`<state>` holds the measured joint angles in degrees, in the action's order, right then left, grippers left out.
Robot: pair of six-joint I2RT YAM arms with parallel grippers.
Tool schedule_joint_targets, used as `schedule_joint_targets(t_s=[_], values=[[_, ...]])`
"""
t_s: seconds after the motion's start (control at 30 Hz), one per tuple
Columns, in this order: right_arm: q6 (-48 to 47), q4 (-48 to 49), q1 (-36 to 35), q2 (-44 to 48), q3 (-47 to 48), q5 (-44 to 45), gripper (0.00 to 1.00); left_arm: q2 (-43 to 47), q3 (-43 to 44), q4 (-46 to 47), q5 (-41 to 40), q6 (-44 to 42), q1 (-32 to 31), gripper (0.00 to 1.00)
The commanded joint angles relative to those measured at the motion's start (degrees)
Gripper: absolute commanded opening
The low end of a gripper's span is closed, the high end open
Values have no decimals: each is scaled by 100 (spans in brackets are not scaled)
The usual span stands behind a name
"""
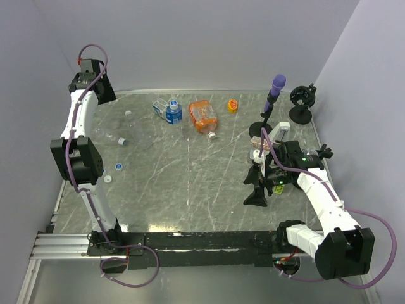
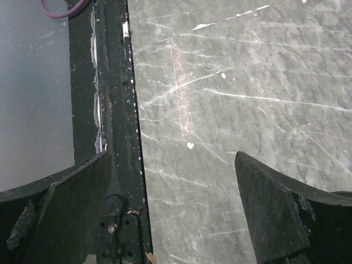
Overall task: Unscrew the bottle caps
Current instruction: Place the plastic bottle at the center of the board.
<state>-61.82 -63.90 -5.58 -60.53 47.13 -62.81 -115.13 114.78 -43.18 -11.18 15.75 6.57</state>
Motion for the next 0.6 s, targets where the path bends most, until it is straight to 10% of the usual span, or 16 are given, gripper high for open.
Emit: schedule_joint_targets(t_s=[0.0,0.57], values=[[-146,27,14,-20,77,-127,99,219,159,-50,98,16,29,63],[-155,18,14,15,77,-135,99,448,-703,213,441,201,117,68]])
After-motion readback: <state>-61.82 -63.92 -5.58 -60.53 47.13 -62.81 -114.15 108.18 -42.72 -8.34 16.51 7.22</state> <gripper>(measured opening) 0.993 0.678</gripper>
